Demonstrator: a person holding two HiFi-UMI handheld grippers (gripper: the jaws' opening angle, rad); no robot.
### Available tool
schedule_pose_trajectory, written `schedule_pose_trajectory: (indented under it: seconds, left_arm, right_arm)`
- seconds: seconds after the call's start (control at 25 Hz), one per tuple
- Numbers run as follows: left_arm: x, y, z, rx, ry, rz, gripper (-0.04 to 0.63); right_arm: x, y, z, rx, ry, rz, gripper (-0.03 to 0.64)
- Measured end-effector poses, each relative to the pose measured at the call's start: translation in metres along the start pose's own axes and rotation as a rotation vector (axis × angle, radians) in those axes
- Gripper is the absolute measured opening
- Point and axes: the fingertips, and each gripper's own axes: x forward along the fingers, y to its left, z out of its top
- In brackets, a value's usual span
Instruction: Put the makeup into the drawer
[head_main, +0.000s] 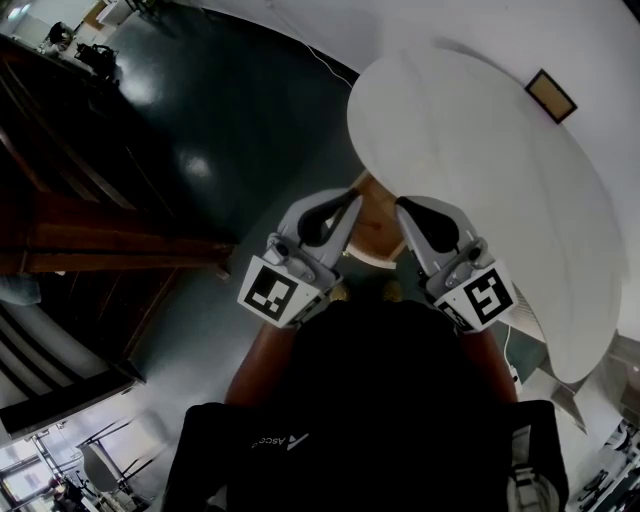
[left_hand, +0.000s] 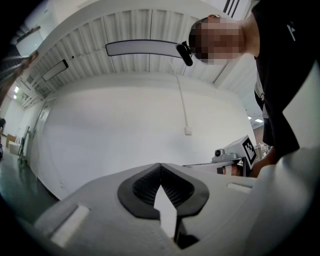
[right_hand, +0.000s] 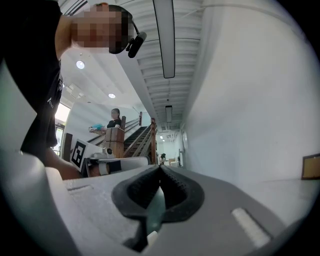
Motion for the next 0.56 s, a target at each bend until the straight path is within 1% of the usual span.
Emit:
schedule_pose_trajectory:
  seconds: [0.32,0.56]
  left_arm:
    - [-0.004,0.0035,-0.0005,0.012,-0.003,0.007,0.011]
    - [-0.0074,0.0044,0.0046,0.0,-0.02,0.007,0.01]
  right_arm:
    - [0.0028,0.0054,-0.0036,-0.005,0.015,0.011,0.003]
    - [0.0057,0.0095,-0.0027,-0.012,0.019,0.015,0.003]
